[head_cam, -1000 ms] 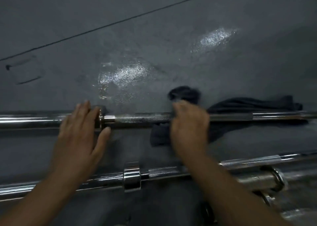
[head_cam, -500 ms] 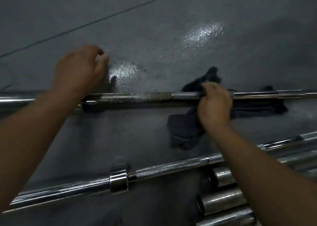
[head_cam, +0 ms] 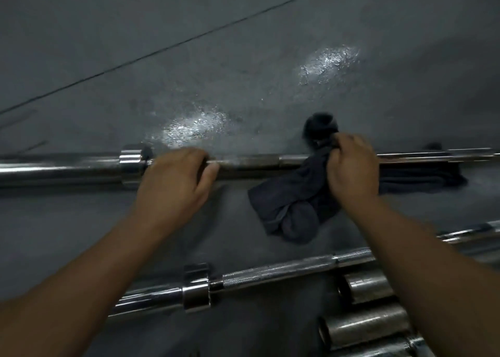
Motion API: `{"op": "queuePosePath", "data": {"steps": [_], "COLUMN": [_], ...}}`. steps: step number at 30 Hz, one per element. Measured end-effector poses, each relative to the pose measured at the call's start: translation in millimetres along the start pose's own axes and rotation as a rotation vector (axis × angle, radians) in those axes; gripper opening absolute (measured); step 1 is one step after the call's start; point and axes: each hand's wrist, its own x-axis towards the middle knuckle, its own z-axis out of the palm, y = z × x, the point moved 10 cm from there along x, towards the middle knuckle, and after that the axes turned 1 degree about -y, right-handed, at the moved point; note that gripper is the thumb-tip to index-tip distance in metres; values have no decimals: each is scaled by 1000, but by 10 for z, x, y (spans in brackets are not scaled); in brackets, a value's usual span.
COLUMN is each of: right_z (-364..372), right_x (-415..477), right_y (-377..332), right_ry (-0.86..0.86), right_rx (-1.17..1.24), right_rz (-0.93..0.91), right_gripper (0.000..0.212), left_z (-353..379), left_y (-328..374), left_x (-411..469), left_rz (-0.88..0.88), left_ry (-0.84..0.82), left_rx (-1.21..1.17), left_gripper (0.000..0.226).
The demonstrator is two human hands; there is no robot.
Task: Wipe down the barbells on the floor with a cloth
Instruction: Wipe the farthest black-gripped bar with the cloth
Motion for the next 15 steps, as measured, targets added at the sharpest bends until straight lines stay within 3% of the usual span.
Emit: {"op": "queuePosePath", "data": {"steps": [1, 3, 5, 9, 13, 15], "right_z": [28, 136, 191, 88, 54, 90], "right_x": [-125, -439, -644, -523, -772, -954], "right_y": [-51, -435, -595, 23, -139, -464], "right_ry": [0, -49, -96, -52, -14, -42], "right_rx": [34, 78, 86, -23, 126, 156], "right_rz": [11, -150, -287, -178, 33, -81], "right_gripper": [47, 36, 33, 33, 36, 36], "left_z": [-4, 72, 290, 615, 462, 586], "left_y": [-5, 59, 346, 933, 865, 992], "left_x": [-36, -8, -22, -500, -229, -43], "left_rz": [-50, -90, -11, 205, 77, 124], "left_ry": [19, 34, -55, -213, -186, -179], "left_rx": [1, -12, -52, 65, 40, 17], "left_gripper": [34, 29, 38, 64, 42, 37]}}
